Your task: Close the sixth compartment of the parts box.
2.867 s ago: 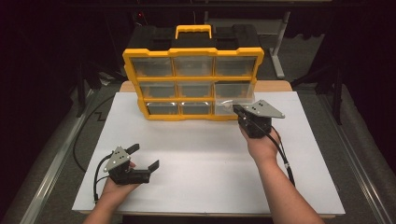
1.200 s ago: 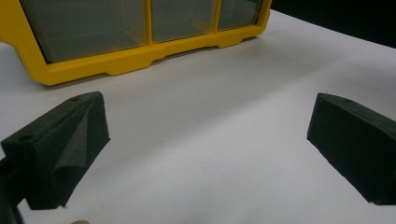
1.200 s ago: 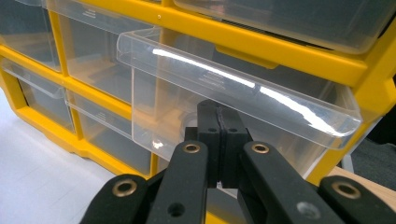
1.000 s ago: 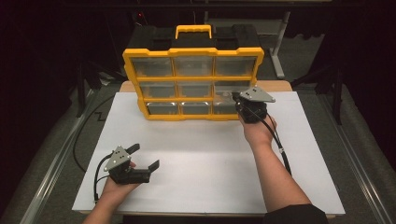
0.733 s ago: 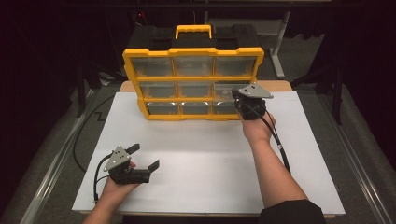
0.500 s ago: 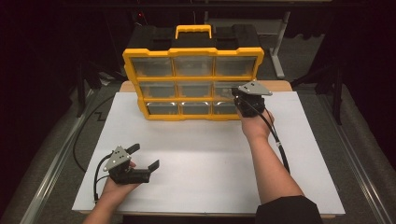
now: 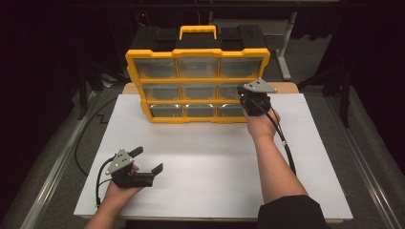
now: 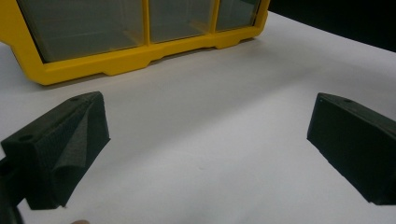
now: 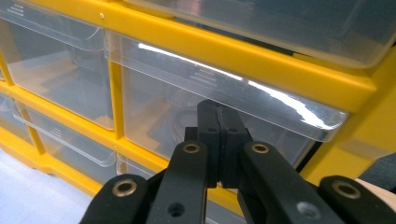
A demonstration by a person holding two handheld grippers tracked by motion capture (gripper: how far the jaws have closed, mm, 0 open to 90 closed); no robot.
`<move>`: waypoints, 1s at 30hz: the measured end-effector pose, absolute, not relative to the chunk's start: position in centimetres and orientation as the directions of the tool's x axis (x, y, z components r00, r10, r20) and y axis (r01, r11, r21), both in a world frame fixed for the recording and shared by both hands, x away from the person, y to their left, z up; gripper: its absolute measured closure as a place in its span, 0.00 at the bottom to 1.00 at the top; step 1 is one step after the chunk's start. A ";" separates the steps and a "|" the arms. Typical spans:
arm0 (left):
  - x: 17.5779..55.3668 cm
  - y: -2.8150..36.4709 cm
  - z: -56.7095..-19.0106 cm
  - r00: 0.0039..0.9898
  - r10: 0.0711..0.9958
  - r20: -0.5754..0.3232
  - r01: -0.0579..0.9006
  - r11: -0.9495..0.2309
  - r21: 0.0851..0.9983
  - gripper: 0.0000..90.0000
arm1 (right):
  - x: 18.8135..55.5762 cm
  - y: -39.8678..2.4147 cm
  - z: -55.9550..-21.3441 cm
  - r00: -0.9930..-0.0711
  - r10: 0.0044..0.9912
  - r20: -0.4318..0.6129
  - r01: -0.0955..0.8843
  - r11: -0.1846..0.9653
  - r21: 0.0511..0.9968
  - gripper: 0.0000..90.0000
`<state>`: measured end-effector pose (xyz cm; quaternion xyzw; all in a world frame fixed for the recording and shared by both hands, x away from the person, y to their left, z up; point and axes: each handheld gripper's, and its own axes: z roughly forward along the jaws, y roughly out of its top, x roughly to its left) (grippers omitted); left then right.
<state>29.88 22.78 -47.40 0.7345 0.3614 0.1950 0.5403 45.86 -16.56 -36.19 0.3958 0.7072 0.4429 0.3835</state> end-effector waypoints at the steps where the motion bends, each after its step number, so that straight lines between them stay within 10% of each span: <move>1: 29.9 22.8 -47.4 0.663 0.741 -0.105 0.320 -0.154 0.935 0.00 | 45.8 -16.6 -36.2 -0.393 0.900 -0.188 0.225 0.292 0.930 1.00; 30: 30.1 23.4 -47.2 0.639 0.758 -0.131 0.320 -0.106 0.942 0.00 | 37.9 -19.6 -40.3 -0.495 0.861 -0.118 0.211 0.251 0.945 1.00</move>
